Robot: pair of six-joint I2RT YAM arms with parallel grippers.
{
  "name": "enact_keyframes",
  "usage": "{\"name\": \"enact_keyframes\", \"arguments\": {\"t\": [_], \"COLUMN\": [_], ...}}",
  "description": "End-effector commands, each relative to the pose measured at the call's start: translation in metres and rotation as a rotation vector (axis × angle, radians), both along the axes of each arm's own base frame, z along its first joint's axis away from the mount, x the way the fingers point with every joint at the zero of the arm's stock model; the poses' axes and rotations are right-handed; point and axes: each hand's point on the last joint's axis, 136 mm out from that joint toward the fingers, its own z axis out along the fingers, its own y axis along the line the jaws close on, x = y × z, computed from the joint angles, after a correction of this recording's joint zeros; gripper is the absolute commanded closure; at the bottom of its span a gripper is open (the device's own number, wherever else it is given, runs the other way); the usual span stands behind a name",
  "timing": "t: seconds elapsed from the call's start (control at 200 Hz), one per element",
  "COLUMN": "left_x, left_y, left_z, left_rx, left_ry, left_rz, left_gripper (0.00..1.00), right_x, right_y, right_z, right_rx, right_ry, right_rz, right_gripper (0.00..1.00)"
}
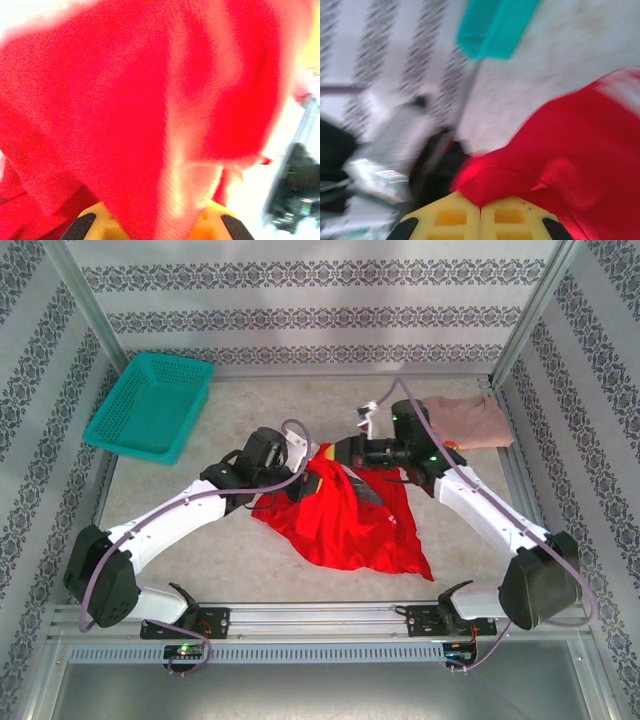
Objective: Fold the inside-out t-shirt
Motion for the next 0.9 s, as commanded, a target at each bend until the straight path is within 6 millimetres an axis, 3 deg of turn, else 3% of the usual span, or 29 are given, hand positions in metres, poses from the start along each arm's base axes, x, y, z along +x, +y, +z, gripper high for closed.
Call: {"name": "enact_keyframes", "arguments": {"t": [0.0,0.095,0.215,0.3,0.375,0.535,0.894], "left_x": [-0.031,-0.042,-0.048,-0.05,-0.051,-0.053,-0.051], "left_y": [-0.007,0.004,0.013,0.013,0.012,0.013,0.013], "left_z": [0.046,0.054,0.059,0.062,0.063,0.059,0.051], "left_rx": [-0.222,-0.266,-0.269,-0.278,-0.277,-0.261,-0.248], "left_ry": [0.056,0.069,0.035,0.029,0.035,0.038,0.047], "left_rz": [-0.166,-0.19,-0.197,-0.209,-0.222,-0.229,-0.22], "left_gripper": [1.0,1.0,1.0,1.0,1.0,1.0,1.0], "right_x": [0.007,-0.009,-0.045,-0.059,-0.057,-0.031,-0.02], "right_y": [-0.065,-0.061,-0.036,-0.021,-0.01,0.003,0.013], "right_z": [-0.02,-0.022,-0.032,-0.048,-0.058,-0.062,-0.069], "right_rx": [-0.374,-0.433,-0.386,-0.368,-0.375,-0.375,-0.236], "right_ry": [-0.147,-0.303,-0.451,-0.482,-0.488,-0.463,-0.36], "right_rz": [-0.231,-0.152,0.048,0.13,0.164,0.166,0.176], "right_gripper": [0.8,0.63,0.52,0.45,0.43,0.43,0.42]}}
